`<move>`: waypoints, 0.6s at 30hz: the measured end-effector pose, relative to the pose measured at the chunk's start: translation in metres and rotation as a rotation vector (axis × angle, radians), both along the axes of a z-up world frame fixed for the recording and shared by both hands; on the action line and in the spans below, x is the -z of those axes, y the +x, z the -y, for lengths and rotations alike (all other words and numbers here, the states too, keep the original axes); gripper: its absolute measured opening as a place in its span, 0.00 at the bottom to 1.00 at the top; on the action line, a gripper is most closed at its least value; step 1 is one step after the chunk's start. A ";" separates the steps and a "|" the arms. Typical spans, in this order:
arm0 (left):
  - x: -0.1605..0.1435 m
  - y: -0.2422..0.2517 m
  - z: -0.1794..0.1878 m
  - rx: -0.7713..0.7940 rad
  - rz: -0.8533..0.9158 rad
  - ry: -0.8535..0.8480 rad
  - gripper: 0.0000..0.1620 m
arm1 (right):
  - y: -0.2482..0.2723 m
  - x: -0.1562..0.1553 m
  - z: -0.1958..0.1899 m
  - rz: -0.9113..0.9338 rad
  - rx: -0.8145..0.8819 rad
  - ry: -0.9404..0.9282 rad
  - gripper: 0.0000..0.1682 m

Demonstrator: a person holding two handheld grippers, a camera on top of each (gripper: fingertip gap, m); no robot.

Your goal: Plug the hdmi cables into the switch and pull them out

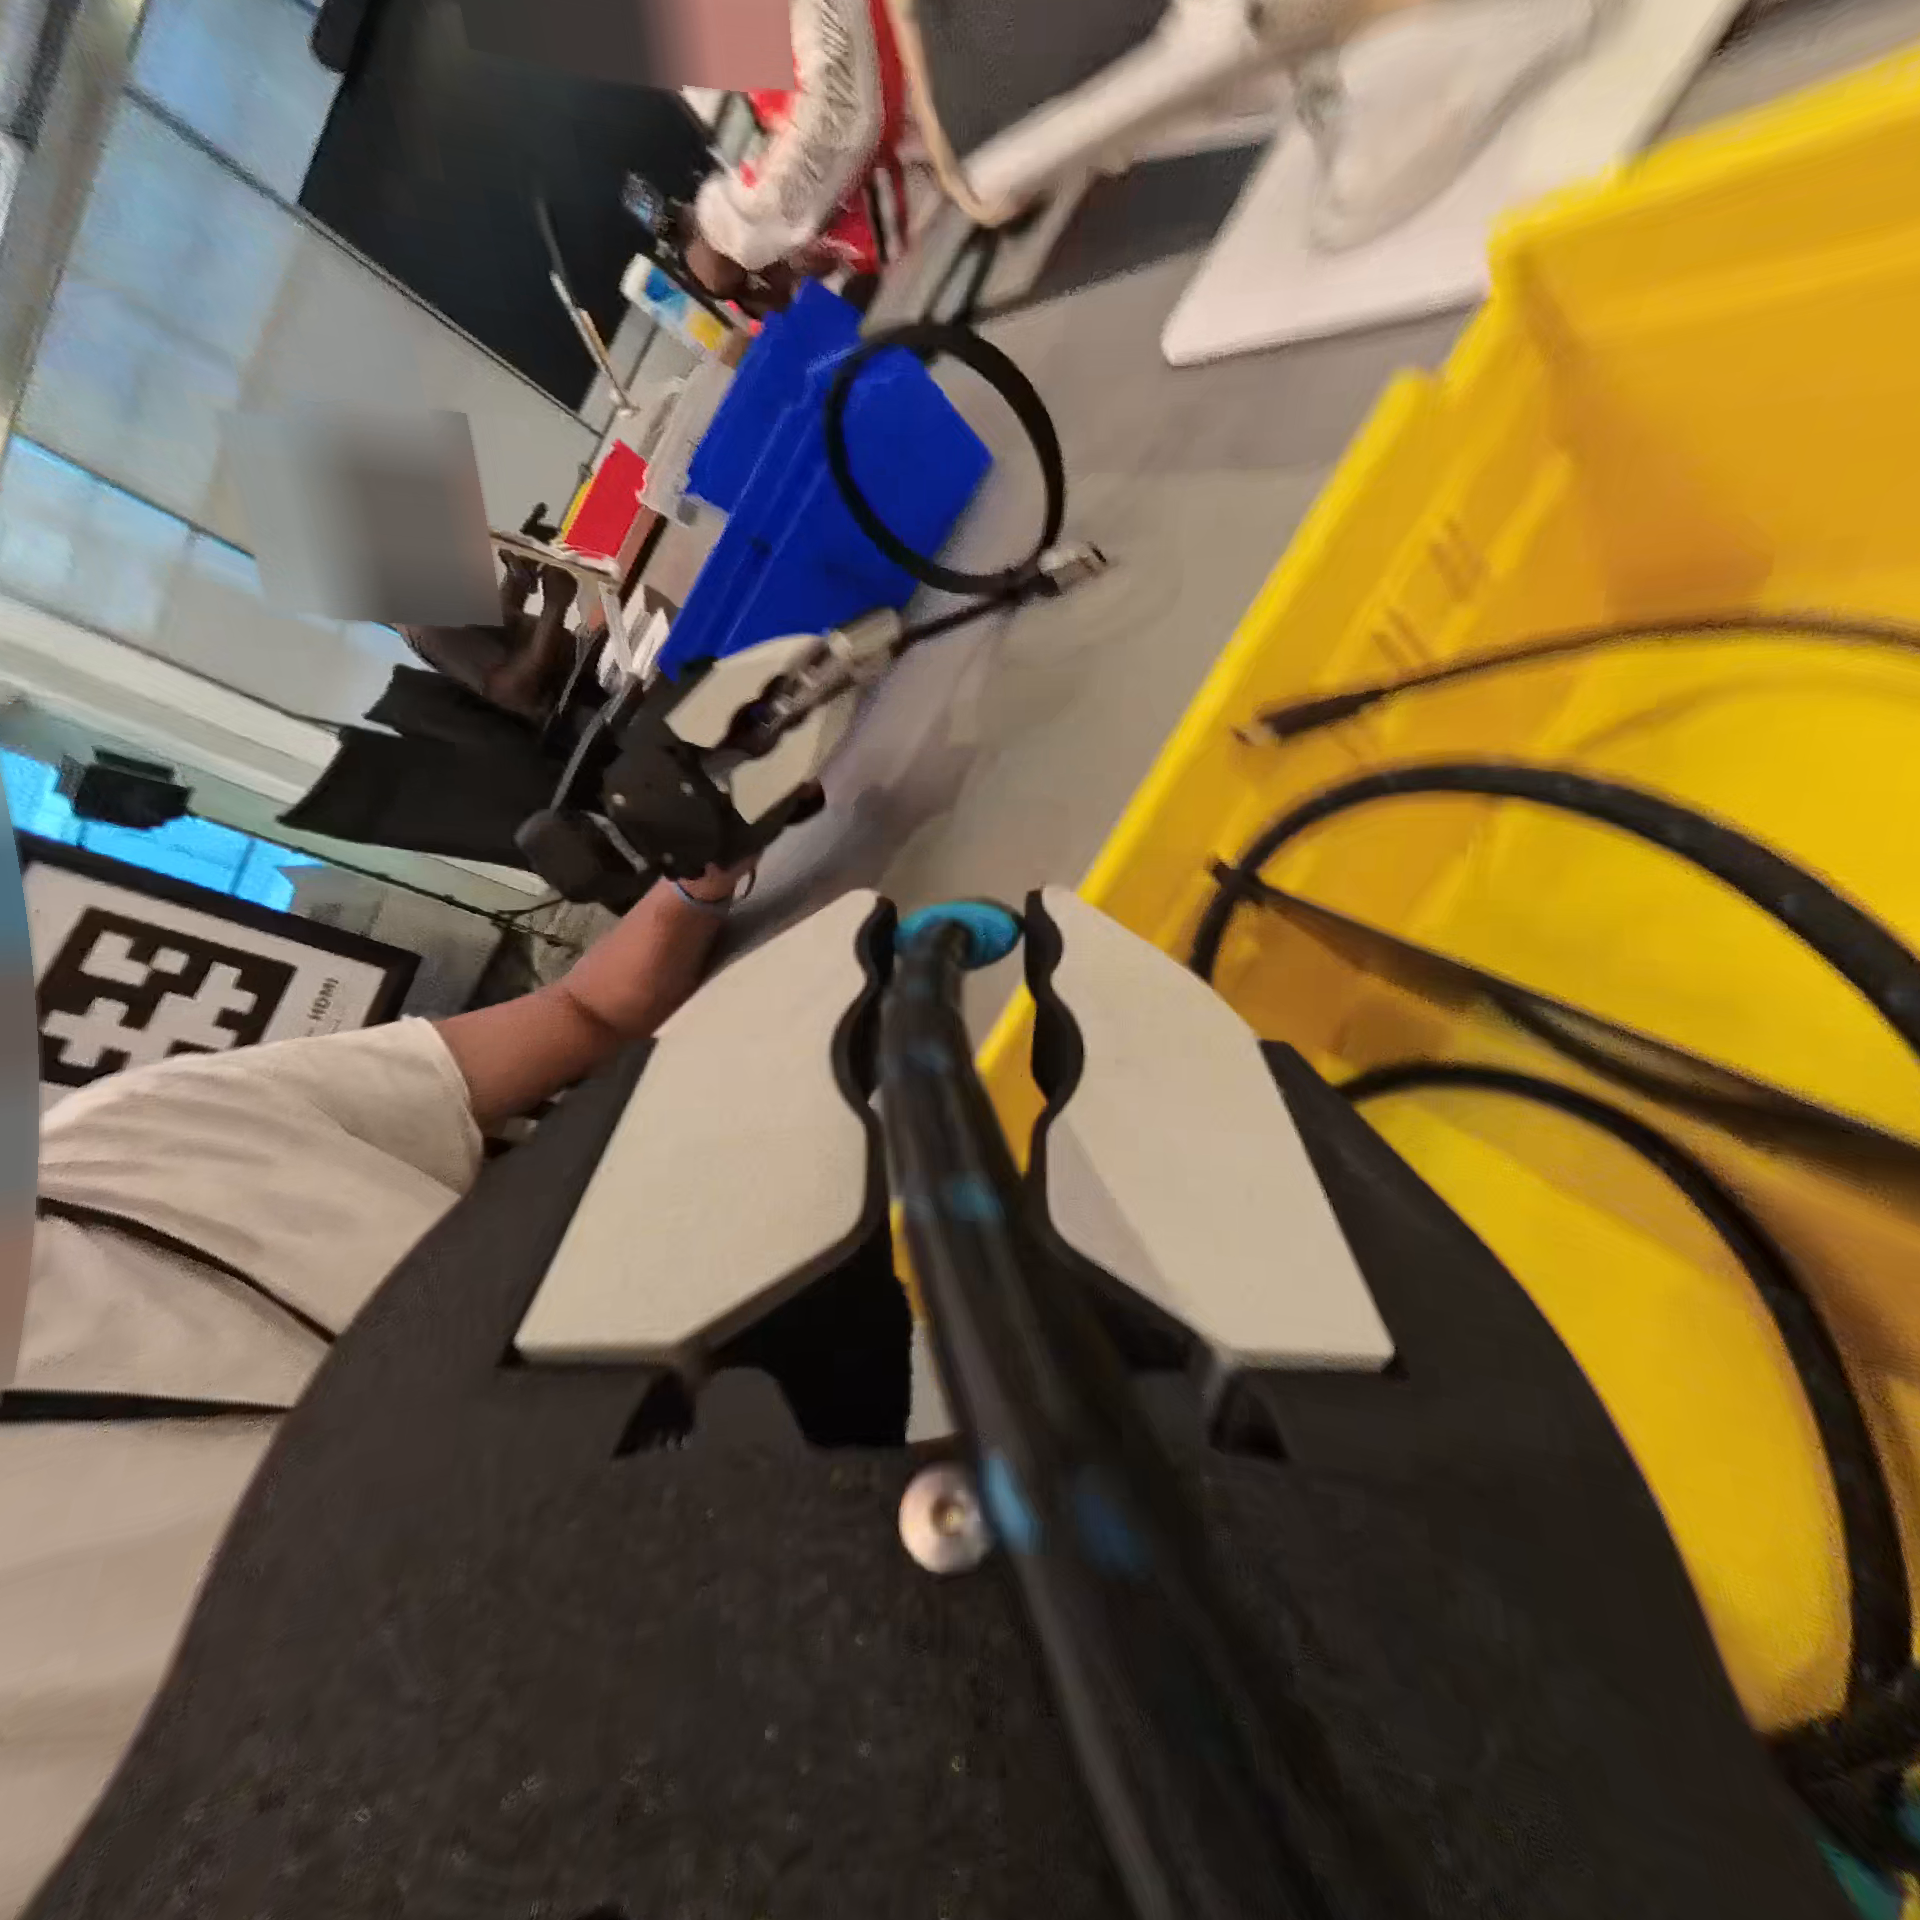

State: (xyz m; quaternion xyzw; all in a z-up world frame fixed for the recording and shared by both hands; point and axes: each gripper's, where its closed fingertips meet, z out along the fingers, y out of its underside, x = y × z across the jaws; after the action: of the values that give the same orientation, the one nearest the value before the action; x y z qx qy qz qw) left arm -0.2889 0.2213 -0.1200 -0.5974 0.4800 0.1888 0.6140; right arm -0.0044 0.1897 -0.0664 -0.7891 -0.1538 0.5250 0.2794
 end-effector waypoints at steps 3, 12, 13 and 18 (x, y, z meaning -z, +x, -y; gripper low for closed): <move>0.000 0.000 0.000 0.001 -0.001 0.000 0.14 | 0.009 0.052 0.006 0.166 0.003 -0.198 0.21; 0.000 -0.001 0.000 0.000 -0.003 0.001 0.13 | 0.031 0.055 0.026 0.426 0.069 -0.080 0.20; 0.000 0.000 0.000 0.001 -0.006 0.001 0.13 | 0.037 0.048 0.025 0.475 0.091 -0.016 0.20; 0.003 0.003 0.002 0.005 -0.032 0.011 0.13 | 0.085 0.001 -0.028 0.804 0.222 0.341 0.29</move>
State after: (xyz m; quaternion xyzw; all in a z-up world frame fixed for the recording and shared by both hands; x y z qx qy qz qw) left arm -0.2863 0.2195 -0.1227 -0.5898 0.4902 0.1993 0.6100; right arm 0.0808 0.2178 -0.0672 -0.8847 -0.2488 0.1107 0.3784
